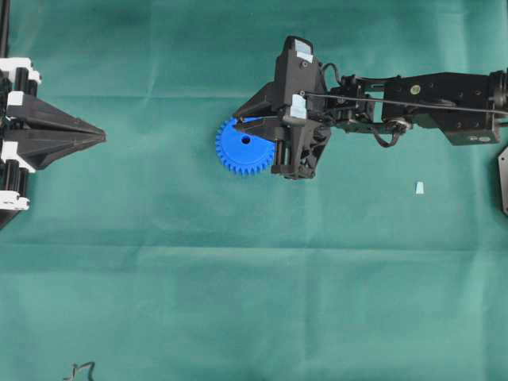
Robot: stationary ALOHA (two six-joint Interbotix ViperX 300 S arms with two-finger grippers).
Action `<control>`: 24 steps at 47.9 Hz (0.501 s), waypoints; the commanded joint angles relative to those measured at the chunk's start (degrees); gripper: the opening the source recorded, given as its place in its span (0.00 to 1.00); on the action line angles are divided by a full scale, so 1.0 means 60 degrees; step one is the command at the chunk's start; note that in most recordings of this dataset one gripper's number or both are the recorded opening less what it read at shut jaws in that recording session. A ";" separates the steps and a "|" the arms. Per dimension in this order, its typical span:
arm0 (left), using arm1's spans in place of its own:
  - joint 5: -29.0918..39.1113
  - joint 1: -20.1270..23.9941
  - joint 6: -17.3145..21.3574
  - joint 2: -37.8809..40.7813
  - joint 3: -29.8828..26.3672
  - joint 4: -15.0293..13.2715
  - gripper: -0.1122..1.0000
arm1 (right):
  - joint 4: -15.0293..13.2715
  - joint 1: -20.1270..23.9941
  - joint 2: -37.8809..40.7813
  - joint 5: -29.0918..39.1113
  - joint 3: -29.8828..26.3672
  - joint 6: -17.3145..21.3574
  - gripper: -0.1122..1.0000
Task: Insert the shaft into the center hole of the gear.
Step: 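Carry the shaft upright over the blue gear's center hole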
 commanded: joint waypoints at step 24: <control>-0.0029 -0.0029 0.0000 0.0029 -0.0308 0.0029 0.10 | 0.0249 -0.0015 0.1479 -0.1040 -0.0029 0.0103 0.25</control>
